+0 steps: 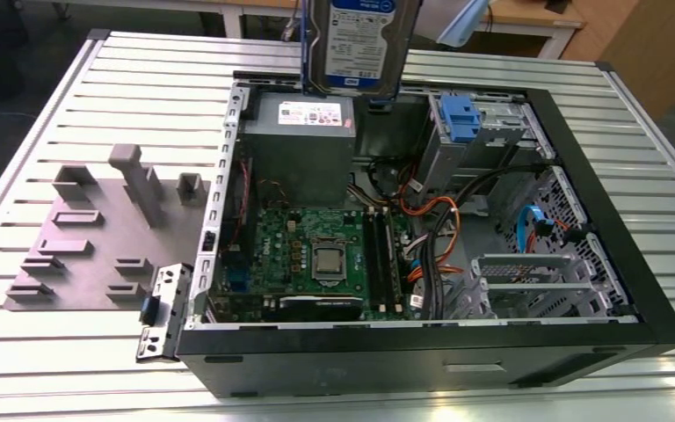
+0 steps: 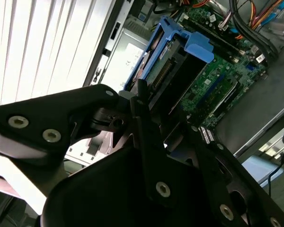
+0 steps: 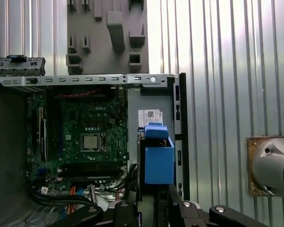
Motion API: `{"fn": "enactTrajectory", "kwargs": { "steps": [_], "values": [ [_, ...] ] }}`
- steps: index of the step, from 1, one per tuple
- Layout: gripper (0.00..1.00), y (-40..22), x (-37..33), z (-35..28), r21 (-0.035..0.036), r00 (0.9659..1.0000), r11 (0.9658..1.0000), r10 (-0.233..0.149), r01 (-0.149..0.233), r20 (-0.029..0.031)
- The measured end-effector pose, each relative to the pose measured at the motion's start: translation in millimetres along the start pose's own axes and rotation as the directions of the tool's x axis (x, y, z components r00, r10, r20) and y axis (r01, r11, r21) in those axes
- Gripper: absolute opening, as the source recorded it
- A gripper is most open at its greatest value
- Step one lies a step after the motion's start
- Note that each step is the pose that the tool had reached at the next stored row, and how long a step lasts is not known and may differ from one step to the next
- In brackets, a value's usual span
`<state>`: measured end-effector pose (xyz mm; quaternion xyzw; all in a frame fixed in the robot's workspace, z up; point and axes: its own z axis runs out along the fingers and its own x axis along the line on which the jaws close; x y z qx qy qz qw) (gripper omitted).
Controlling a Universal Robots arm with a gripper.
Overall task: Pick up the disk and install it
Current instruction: 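Pick up the disk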
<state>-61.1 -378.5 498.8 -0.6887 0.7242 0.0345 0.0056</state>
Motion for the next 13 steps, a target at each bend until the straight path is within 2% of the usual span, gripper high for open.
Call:
{"fn": "enactTrajectory", "kwargs": {
  "steps": [9, 13],
  "values": [
    [0.35, -25.4, -1.3, -0.5, -0.0001, 1.0, 1.0, 0.0, 0.0, -0.0001],
    [0.35, -29.9, -1.5, -0.6, 0.0, 1.0, 1.0, 0.0, 0.0, -0.0001]
  ]
}}
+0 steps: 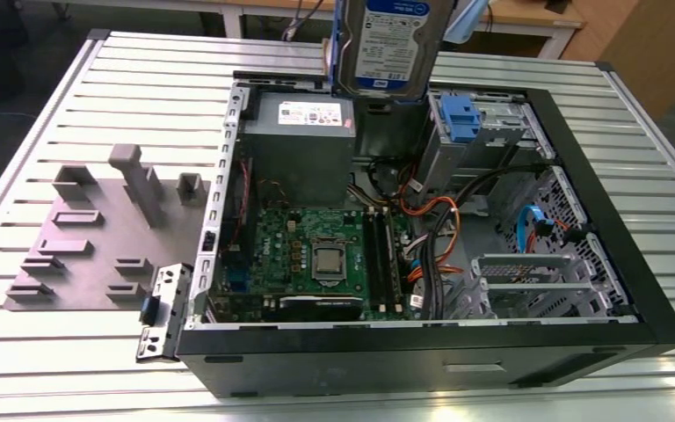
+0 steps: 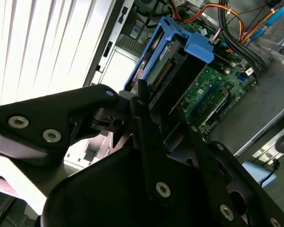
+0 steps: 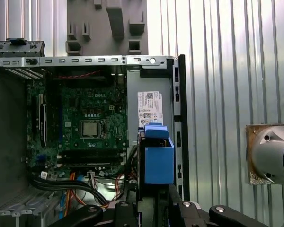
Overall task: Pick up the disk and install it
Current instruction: 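Pick up the disk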
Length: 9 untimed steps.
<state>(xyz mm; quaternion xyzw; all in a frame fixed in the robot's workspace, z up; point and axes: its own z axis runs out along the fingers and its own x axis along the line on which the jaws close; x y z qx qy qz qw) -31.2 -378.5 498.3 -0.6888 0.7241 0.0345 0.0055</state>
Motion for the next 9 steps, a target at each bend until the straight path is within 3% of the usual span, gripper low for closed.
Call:
{"fn": "enactTrajectory", "kwargs": {
  "steps": [9],
  "values": [
    [0.35, -0.3, 0.0, 0.0, 0.0, 1.0, 1.0, 0.0, 0.0, 0.0]
  ]
}}
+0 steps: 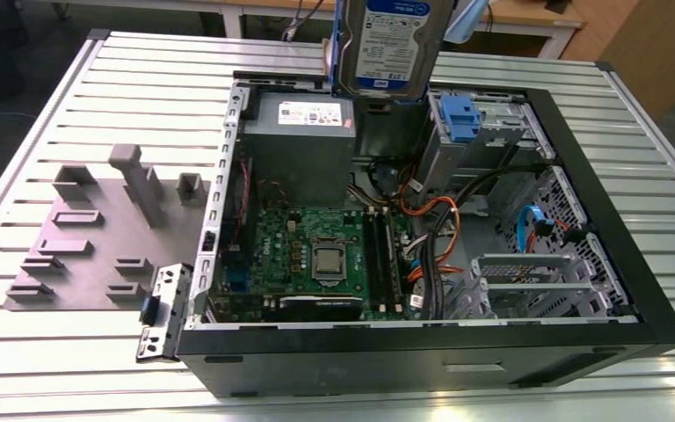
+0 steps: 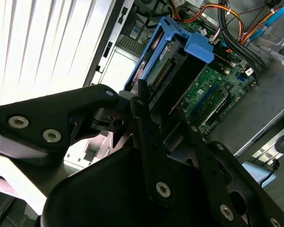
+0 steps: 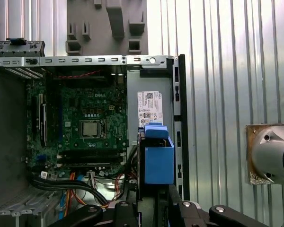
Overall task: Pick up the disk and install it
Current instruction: 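Pick up the disk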
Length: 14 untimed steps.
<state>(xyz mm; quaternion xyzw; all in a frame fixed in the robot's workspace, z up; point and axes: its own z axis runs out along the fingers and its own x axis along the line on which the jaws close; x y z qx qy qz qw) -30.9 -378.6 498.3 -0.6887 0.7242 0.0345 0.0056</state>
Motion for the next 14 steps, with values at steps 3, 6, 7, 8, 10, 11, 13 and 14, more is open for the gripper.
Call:
{"fn": "enactTrajectory", "kwargs": {
  "steps": [3, 6, 7, 8, 10, 11, 13, 14],
  "values": [
    [0.35, -0.1, 1.4, -0.1, 0.0001, 1.0, 1.0, 0.0, 0.0, -0.0018],
    [0.35, -0.2, 4.0, -0.2, 0.0003, 1.0, 1.0, 0.0, 0.0, -0.0053],
    [0.35, -0.2, 5.2, -0.3, 0.0003, 1.0, 1.0, 0.0, 0.0, -0.0065],
    [0.35, -0.3, 6.4, -0.4, 0.0004, 1.0, 1.0, 0.0, 0.0, -0.0077],
    [0.35, -0.4, 9.2, -0.5, 0.0005, 1.0, 1.0, 0.0, 0.0, -0.0099],
    [0.35, -0.5, 10.7, -0.6, 0.0006, 0.9999, 1.0, 0.0, 0.0, -0.0109],
    [0.35, -0.7, 14.3, -0.8, 0.0006, 0.9999, 1.0, 0.0, 0.0, -0.0129],
    [0.35, -0.8, 16.1, -1.0, 0.0007, 0.9999, 1.0, 0.001, 0.0, -0.0138]
  ]
}}
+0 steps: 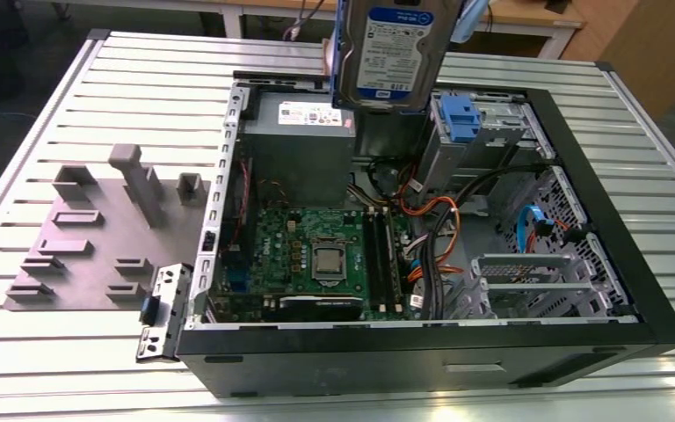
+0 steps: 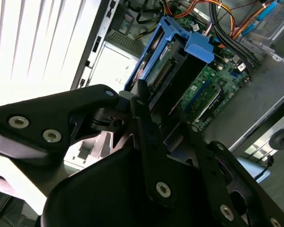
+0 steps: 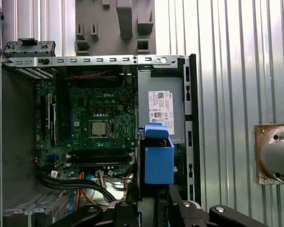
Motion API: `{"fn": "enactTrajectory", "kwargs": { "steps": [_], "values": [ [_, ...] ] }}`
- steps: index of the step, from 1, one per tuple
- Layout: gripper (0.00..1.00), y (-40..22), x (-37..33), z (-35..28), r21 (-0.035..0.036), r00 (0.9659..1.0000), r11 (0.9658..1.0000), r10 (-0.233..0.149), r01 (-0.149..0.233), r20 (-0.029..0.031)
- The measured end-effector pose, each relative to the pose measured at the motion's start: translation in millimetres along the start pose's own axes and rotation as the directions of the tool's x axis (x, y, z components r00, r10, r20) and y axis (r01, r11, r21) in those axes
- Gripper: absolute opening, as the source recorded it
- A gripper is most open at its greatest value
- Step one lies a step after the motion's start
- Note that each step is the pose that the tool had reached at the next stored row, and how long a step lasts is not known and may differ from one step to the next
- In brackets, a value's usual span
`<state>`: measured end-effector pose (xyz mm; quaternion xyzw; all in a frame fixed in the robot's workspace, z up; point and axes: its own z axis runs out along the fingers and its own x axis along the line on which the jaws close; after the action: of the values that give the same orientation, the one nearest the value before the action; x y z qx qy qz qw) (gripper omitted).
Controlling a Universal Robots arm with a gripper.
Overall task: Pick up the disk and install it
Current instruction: 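Pick up the disk, then insert the disk into the insertion slot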
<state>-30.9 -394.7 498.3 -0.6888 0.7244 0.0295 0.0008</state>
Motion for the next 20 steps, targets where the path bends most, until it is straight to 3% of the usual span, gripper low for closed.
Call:
{"fn": "enactTrajectory", "kwargs": {
  "steps": [7, 20],
  "values": [
    [0.35, -0.8, 16.9, -0.8, 0.0002, 1.0, 1.0, 0.0, 0.0, -0.0044],
    [0.35, -2.8, 55.8, -2.4, 0.0005, 1.0, 1.0, 0.0, 0.0, -0.0098]
  ]
}}
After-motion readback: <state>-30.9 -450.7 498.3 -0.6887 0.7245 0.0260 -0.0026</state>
